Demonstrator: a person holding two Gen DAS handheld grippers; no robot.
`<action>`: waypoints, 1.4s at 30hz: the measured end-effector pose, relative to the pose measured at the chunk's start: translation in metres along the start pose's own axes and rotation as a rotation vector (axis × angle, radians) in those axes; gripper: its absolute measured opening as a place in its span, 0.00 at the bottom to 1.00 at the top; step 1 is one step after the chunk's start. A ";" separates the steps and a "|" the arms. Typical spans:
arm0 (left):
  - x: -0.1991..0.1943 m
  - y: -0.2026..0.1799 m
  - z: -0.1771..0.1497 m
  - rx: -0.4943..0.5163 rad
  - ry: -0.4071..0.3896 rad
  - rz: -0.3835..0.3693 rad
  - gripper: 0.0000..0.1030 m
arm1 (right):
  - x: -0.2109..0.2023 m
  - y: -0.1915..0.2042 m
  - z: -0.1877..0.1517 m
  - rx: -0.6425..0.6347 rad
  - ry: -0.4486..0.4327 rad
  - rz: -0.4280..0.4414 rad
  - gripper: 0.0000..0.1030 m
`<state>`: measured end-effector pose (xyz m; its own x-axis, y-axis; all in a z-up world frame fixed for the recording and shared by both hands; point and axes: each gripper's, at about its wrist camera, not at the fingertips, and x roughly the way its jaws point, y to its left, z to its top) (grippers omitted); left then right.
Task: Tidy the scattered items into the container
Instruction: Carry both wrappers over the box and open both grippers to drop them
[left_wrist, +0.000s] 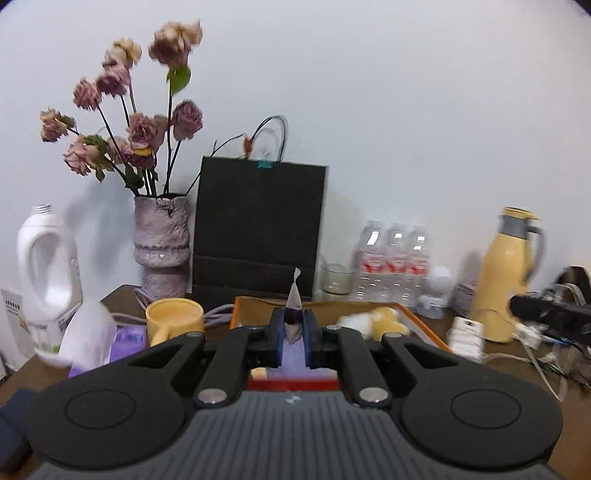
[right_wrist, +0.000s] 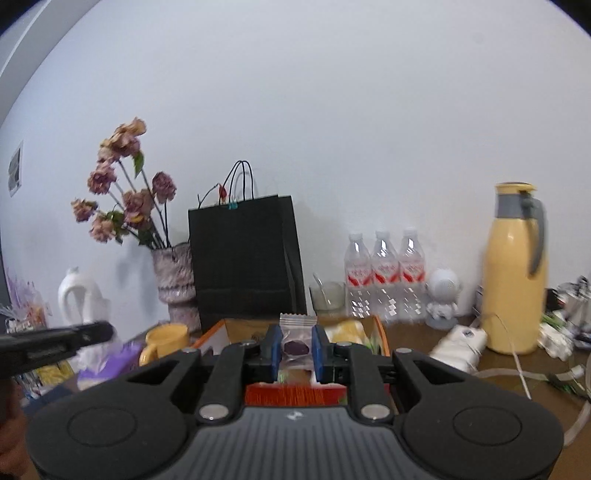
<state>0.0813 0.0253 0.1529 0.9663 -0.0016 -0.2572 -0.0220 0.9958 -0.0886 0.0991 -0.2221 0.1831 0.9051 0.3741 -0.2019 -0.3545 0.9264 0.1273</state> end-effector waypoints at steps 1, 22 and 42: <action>0.015 0.002 0.011 0.005 -0.007 -0.003 0.10 | 0.013 -0.001 0.011 0.001 -0.005 0.004 0.16; 0.310 0.017 0.001 0.103 0.765 -0.038 0.10 | 0.357 -0.010 -0.006 0.071 0.849 0.098 0.16; 0.272 0.041 0.064 -0.052 0.925 0.077 0.69 | 0.312 -0.028 0.051 0.084 0.907 -0.078 0.56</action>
<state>0.3593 0.0711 0.1411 0.3737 -0.0297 -0.9271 -0.1105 0.9910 -0.0763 0.4030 -0.1337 0.1659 0.3815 0.2344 -0.8941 -0.2495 0.9575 0.1446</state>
